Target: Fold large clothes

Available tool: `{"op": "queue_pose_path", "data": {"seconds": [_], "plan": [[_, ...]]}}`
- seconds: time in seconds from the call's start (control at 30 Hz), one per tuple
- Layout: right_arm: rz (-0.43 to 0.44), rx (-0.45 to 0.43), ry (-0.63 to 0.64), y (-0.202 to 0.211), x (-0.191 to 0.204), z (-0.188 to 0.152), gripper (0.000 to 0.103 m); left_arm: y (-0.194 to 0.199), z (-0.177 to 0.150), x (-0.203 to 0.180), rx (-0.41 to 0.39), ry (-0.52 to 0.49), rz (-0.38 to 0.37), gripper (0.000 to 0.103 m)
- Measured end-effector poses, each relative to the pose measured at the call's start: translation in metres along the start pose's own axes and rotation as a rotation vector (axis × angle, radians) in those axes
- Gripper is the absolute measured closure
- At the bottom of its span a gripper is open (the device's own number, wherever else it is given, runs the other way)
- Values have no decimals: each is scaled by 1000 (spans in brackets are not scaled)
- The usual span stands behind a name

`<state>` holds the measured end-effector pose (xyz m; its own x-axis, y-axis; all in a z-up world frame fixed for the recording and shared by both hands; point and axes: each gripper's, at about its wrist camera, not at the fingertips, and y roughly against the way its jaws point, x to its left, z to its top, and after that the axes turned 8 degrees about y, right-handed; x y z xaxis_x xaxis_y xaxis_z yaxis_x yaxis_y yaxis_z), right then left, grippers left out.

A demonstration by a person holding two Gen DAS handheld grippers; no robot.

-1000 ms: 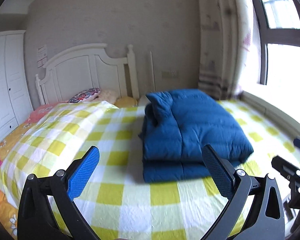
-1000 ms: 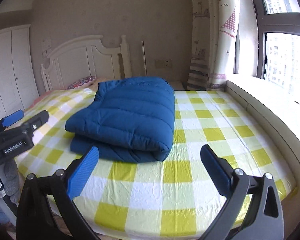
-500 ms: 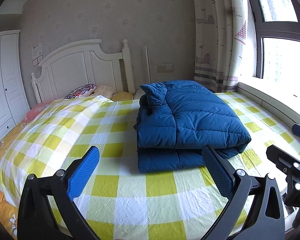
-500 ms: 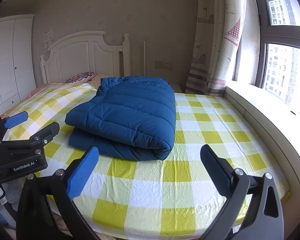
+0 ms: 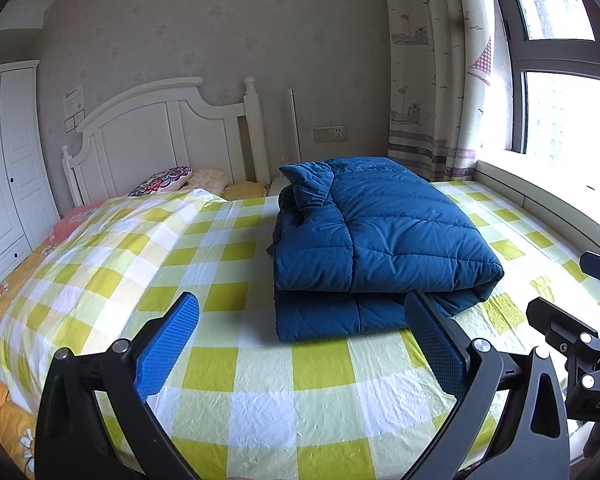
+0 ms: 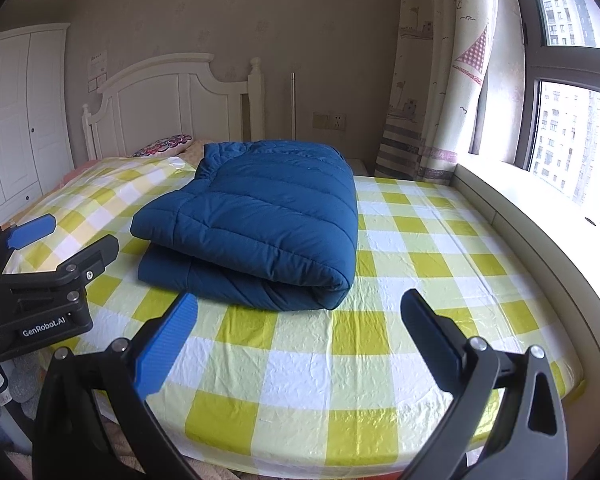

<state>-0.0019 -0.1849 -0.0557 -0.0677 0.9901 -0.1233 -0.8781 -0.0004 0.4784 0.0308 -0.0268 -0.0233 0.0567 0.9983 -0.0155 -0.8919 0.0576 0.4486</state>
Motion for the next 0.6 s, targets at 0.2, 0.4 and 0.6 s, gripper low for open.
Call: {"op": "queue_pose_path", "data": {"seconds": [0.2,0.4,0.6], "plan": [[0,1,-1,0,1,0,2,0,0,0,-1,2,-1,4],[5,1,9,0,2,-1,2,-1,0,0,-2,3,-2,4],[9,7,15,-1,3,-3,2,-1,0,-1,-2,6,2,4]]}}
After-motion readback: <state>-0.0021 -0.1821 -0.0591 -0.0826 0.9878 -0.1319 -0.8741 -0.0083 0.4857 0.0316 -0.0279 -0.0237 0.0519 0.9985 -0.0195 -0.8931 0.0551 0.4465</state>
